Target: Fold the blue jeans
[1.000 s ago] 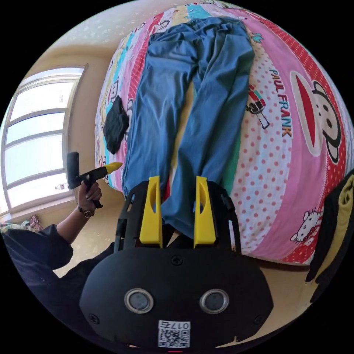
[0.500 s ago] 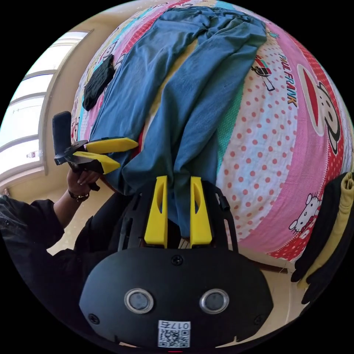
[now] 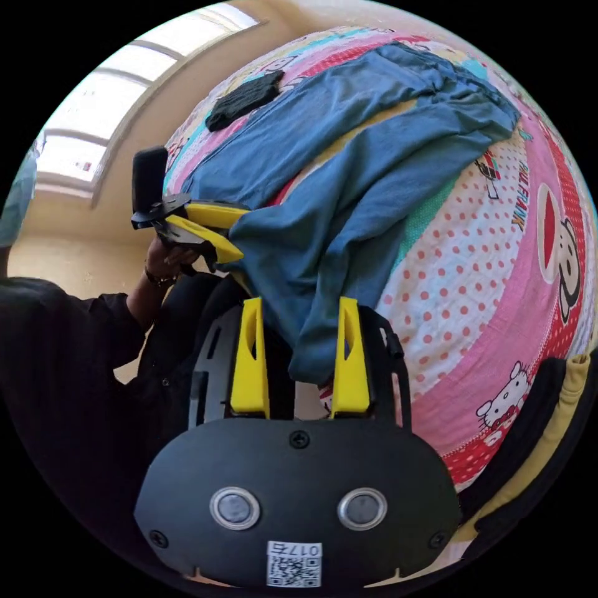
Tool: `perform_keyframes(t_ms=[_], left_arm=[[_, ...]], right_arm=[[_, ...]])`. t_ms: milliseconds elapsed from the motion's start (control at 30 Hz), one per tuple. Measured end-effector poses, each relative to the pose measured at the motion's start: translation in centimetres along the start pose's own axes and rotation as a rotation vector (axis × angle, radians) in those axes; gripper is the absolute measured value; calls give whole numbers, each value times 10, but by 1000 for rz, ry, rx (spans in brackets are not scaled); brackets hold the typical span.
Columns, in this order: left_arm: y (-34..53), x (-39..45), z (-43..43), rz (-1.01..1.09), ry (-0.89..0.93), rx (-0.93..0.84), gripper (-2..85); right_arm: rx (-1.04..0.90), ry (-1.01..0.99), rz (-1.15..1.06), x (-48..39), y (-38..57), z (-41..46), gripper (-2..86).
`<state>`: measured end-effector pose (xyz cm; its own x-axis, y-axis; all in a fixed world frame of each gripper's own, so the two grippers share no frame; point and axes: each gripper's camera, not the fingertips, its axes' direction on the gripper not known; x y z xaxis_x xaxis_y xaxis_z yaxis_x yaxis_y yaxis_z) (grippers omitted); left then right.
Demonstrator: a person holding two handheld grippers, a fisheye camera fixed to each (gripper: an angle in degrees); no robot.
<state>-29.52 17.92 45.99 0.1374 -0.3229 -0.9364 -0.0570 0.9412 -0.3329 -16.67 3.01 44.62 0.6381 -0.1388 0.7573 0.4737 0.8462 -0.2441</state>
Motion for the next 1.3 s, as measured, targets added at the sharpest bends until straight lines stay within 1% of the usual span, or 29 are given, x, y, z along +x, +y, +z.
perform_keyframes(t_ms=[67,100,133,167,200,267,300,333,400,467,500,567,633,700,767,800,867,933,1000,1067,1133,1200,1233,1300], left_arm=[[0,18,-8,-73,-77,0,126],[0,20,-11,-108,-82,-3,123],[0,21,-16,-189,-63,-3,118],[1,16,-18,-282,-3,-21,94],[2,14,-18,-326,39,-30,83],[7,11,-27,-421,202,13,35],[8,13,-31,-437,227,29,23],[9,22,-44,-446,256,52,8],[7,53,-72,-414,209,61,0],[6,101,-107,-361,99,38,-4],[7,110,-113,-346,94,38,-4],[12,133,-119,-327,182,23,-4],[17,136,-109,-349,269,-2,-2],[28,139,-108,-372,293,33,0],[51,148,-140,-360,299,177,-3],[57,150,-151,-351,298,210,-4],[87,153,-203,-346,268,304,-8],[111,150,-244,-350,256,350,-9],[141,145,-285,-353,245,415,-10],[183,139,-334,-369,197,496,-10],[214,137,-369,-401,138,544,-10],[245,135,-404,-446,88,595,-10],[264,136,-427,-460,63,631,-10],[288,138,-463,-484,13,672,-10]], right_arm=[[55,1,32,3,15,0,138],[83,-28,70,11,25,-2,131],[101,-40,90,15,30,-3,128],[131,-57,109,24,41,0,116],[103,-84,129,34,48,10,98],[89,-154,184,47,57,15,63],[78,-200,227,56,64,12,38],[85,-227,242,59,68,7,35],[213,-280,281,70,99,-25,23],[297,-272,314,77,128,-52,18],[352,-295,309,79,149,-66,15],[404,-313,321,82,180,-74,13],[369,-247,403,87,203,-65,12],[301,-149,527,99,227,-44,12],[269,-98,620,107,237,-35,14],[236,-72,667,110,238,-32,16],[199,-8,668,106,229,-33,22],[189,71,662,97,215,-40,35],[224,132,639,80,186,-49,73],[258,145,589,62,160,-48,99],[237,112,542,49,130,-34,112],[137,15,511,42,92,3,125],[105,0,508,42,84,14,126],[-95,-53,552,52,60,71,132]])
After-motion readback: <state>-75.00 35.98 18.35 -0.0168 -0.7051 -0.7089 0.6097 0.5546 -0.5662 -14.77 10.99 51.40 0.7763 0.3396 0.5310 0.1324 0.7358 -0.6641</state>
